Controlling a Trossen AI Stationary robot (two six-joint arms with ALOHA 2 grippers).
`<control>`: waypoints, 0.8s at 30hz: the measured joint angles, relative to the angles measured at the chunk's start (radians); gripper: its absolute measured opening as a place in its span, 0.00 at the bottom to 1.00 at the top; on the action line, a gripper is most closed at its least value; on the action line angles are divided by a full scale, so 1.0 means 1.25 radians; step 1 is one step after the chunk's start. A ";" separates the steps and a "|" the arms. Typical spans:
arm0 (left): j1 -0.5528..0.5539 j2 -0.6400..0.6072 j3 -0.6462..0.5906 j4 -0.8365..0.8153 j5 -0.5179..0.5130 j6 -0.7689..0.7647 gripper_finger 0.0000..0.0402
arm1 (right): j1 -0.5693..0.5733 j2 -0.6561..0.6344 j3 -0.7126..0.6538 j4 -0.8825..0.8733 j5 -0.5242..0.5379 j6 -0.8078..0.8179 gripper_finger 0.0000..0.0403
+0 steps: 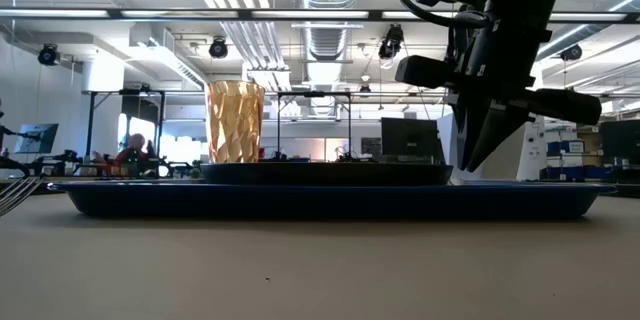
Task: Pick and place plate/cup/fork/spoon on tray
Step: Adjust the black plate on the blue tray
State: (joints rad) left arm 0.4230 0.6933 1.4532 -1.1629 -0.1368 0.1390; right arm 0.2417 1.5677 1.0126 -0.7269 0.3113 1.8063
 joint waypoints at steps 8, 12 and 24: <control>0.000 0.000 0.000 0.000 0.000 0.005 0.29 | 0.000 0.031 0.001 0.007 0.004 0.009 0.06; 0.000 0.000 0.000 0.000 0.000 0.005 0.29 | 0.000 0.077 0.006 0.028 0.003 0.010 0.06; 0.000 0.000 0.000 0.000 0.000 0.005 0.29 | 0.000 0.156 0.075 0.090 0.019 -0.019 0.06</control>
State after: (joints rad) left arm 0.4229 0.6933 1.4532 -1.1629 -0.1364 0.1452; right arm 0.2413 1.7628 1.1061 -0.6147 0.3347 1.7822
